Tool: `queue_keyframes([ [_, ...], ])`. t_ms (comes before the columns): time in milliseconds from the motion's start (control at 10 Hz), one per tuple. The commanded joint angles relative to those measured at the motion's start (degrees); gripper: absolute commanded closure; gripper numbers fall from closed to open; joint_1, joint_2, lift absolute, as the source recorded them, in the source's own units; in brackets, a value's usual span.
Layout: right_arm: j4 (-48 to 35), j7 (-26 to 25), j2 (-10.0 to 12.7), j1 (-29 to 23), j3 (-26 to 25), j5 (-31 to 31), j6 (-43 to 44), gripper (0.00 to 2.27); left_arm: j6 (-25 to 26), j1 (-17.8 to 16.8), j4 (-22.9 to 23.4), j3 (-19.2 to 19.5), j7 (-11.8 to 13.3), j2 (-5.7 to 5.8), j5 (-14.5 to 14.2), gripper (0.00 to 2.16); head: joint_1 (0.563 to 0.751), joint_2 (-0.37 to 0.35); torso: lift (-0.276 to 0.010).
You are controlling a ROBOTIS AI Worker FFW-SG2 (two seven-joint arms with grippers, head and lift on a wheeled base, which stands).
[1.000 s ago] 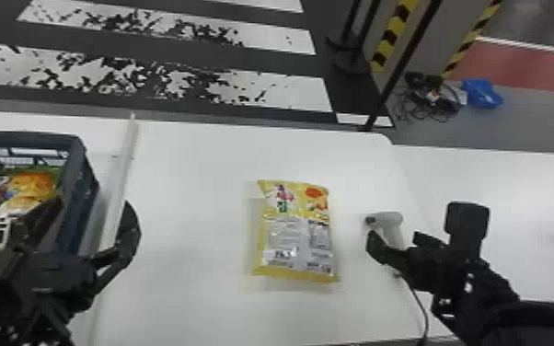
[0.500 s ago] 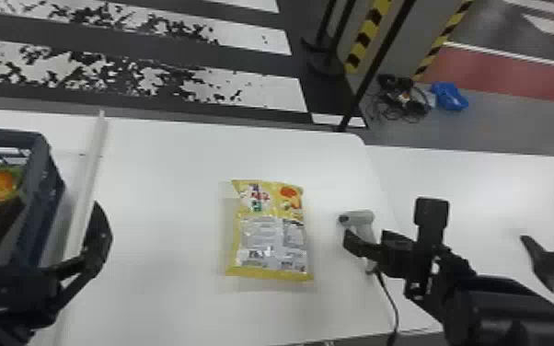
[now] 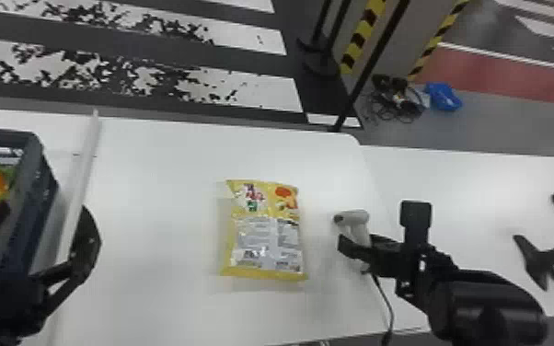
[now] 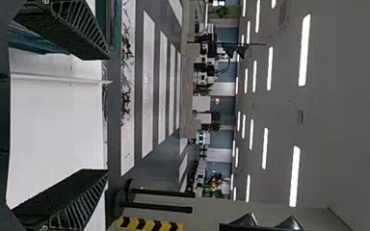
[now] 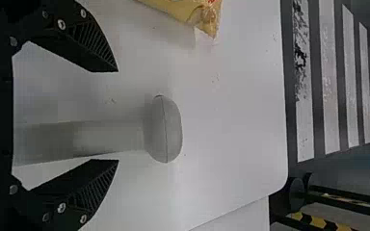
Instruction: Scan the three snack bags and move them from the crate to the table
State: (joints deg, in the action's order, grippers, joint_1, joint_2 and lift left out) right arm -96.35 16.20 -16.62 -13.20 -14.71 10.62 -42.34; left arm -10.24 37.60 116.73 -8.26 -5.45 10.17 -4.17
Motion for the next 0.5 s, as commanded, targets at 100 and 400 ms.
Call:
queue_keyframes([
  [100,4.5,0.6,-0.6,2.8,1.2,-0.7,-1.0,2.08,0.2,-0.3,-0.7,-0.2,0.0,-0.15,0.3,0.03,0.695,-0.299,-0.062],
  [400,2.5,0.3,-0.4,0.7,1.4,-0.1,0.7,2.24,0.4,-0.3,-0.6,-0.7,-0.1,-0.33,0.7,0.03,0.695,-0.302,-0.062],
])
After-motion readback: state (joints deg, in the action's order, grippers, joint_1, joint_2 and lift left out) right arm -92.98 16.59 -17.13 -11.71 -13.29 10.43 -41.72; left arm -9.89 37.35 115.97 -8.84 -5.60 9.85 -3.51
